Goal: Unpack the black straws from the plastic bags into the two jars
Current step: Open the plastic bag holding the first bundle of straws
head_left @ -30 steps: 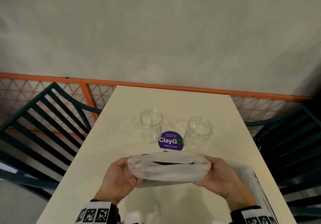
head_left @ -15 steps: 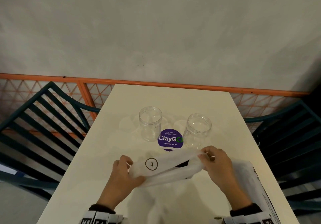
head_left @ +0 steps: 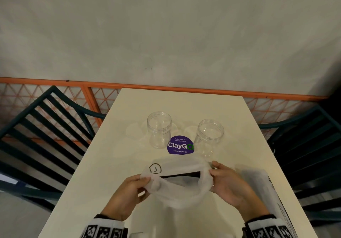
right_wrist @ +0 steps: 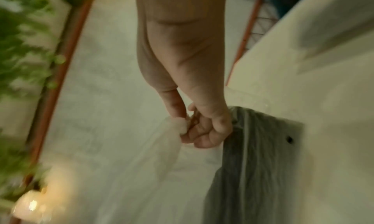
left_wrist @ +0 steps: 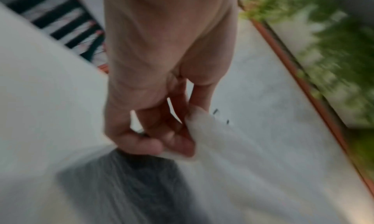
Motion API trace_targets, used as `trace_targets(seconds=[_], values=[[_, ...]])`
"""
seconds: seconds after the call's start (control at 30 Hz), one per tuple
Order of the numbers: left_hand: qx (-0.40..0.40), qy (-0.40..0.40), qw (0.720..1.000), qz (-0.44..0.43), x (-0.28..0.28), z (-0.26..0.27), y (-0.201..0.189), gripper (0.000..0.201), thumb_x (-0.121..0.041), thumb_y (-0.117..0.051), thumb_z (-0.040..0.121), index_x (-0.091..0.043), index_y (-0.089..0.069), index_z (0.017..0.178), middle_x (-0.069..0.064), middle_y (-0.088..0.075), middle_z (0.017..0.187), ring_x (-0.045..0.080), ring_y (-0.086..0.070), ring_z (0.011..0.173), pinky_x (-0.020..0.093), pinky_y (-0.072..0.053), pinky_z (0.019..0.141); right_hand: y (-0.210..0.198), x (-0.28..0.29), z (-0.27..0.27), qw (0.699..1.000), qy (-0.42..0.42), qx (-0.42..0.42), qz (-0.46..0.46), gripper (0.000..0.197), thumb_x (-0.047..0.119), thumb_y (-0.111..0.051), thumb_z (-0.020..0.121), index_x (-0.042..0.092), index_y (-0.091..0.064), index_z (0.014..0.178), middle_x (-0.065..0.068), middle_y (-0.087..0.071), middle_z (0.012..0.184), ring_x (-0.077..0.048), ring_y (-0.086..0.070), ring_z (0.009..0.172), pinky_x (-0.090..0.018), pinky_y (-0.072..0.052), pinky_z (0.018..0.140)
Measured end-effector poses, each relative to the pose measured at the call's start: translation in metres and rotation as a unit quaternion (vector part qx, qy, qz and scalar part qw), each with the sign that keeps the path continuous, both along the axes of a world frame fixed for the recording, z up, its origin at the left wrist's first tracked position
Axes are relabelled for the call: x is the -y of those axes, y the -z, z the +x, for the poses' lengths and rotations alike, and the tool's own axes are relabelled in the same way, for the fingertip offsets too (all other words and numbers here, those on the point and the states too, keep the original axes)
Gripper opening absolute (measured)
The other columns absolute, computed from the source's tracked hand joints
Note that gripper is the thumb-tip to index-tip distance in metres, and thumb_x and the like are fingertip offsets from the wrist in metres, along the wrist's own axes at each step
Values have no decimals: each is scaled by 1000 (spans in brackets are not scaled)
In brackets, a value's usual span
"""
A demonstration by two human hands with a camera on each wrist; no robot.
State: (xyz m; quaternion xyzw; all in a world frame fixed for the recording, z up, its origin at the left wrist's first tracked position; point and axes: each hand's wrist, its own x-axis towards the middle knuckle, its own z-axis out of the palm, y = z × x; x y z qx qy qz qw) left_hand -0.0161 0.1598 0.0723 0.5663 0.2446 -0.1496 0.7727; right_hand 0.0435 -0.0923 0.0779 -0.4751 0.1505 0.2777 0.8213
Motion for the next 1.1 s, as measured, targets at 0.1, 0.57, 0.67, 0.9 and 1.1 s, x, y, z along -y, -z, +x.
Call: trace_targets(seconds=[0.1,0.57,0.67,0.9,1.1], values=[[-106,2,991,-76,-5,2,2,12,-8,-57,72,-12,-66,78,-2,-63,63,13,-49,68,26,-33,64,6,6,0,997,5,-33,76,36,-1,-74,54,13,-52,78,-9,-69,75,-25,-68,65,-38,-57,57],[0,11,998,65,4,0,2,23,-17,-79,66,-14,-67,84,-10,-67,63,5,-55,61,16,-37,53,5,9,-8,942,-84,113,-306,39,-1,-63,76,16,-45,105,-8,-55,75,-20,-50,70,-30,-42,70],[28,30,983,179,5,1,4,17,-6,-70,75,-9,-61,89,-2,-64,72,8,-55,60,16,-41,51,7,1,-4,902,3,131,-411,28,2,-54,81,16,-48,104,-8,-48,72,-20,-45,66,-35,-42,68],[110,43,883,454,-3,-1,6,28,-10,-70,70,-21,-44,73,5,-55,79,16,-50,60,18,-36,53,3,2,-3,838,43,159,-520,18,22,-66,79,11,-53,85,-7,-58,77,-26,-58,64,-38,-47,61],[102,55,897,427,3,1,11,22,-19,-62,84,-2,-68,71,7,-54,77,16,-48,65,19,-35,57,-2,-4,-10,911,-2,174,-374,37,11,-62,85,18,-55,50,10,-47,39,-1,-35,32,-8,-27,35]])
